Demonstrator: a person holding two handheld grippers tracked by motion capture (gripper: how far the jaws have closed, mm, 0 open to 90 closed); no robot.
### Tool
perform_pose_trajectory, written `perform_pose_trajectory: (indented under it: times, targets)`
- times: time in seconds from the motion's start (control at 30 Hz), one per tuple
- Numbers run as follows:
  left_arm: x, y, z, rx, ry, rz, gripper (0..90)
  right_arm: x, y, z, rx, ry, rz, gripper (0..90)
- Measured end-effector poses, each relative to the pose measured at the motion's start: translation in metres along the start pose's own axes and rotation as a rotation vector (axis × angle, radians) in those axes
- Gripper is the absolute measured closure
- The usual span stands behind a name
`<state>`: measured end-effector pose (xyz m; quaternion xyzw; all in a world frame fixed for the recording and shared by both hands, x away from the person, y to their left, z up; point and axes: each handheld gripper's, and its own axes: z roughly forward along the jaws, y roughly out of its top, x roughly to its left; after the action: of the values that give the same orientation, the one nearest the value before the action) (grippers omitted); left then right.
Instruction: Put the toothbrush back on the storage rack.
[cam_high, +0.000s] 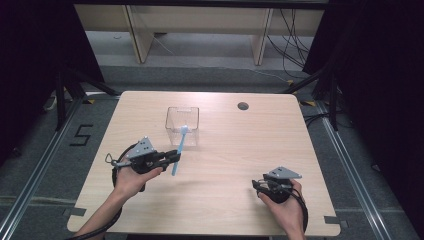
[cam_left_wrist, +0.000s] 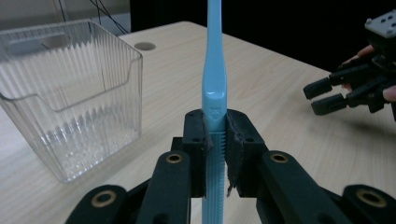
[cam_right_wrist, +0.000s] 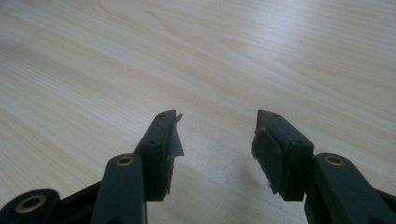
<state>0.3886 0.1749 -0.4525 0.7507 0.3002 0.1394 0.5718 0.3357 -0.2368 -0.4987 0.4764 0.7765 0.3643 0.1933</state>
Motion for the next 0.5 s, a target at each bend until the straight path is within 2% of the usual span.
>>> perform_pose_trajectory:
  times: [0.03,0.07,0.1,0.17,0.27,0.37,0.43,0.47,0.5]
  targets:
    - [0.002,0.001,0.000,-0.025,-0.002,0.002,78.2,-0.001,-0.001,0.002,-0.025,-0.003,-0.021,49.8]
    - [0.002,0.001,0.000,-0.025,-0.002,0.002,78.2,0.001,-0.002,0.001,-0.024,-0.008,-0.007,49.8]
    - [0.003,0.002,-0.001,-0.050,0.012,0.009,78.2,0.000,-0.002,0.002,-0.047,-0.009,-0.030,49.8]
    - [0.004,0.004,-0.002,-0.069,0.015,0.016,78.2,0.000,-0.003,0.002,-0.058,-0.009,-0.045,49.6]
    - [0.006,0.007,-0.004,-0.115,0.024,0.015,78.3,0.000,-0.003,0.001,-0.082,0.005,-0.047,49.3]
    - [0.007,0.008,-0.006,-0.120,0.022,0.010,78.3,0.001,-0.004,0.000,-0.106,-0.013,-0.045,49.2]
    - [0.008,0.011,-0.008,-0.140,0.021,0.020,78.3,0.002,-0.003,-0.003,-0.136,-0.023,-0.070,49.2]
    - [0.008,0.012,-0.009,-0.153,0.020,0.024,78.3,0.004,-0.004,-0.003,-0.132,-0.005,-0.039,49.2]
    - [0.008,0.012,-0.009,-0.153,0.020,0.024,78.3,0.004,-0.004,-0.003,-0.132,-0.005,-0.039,49.2]
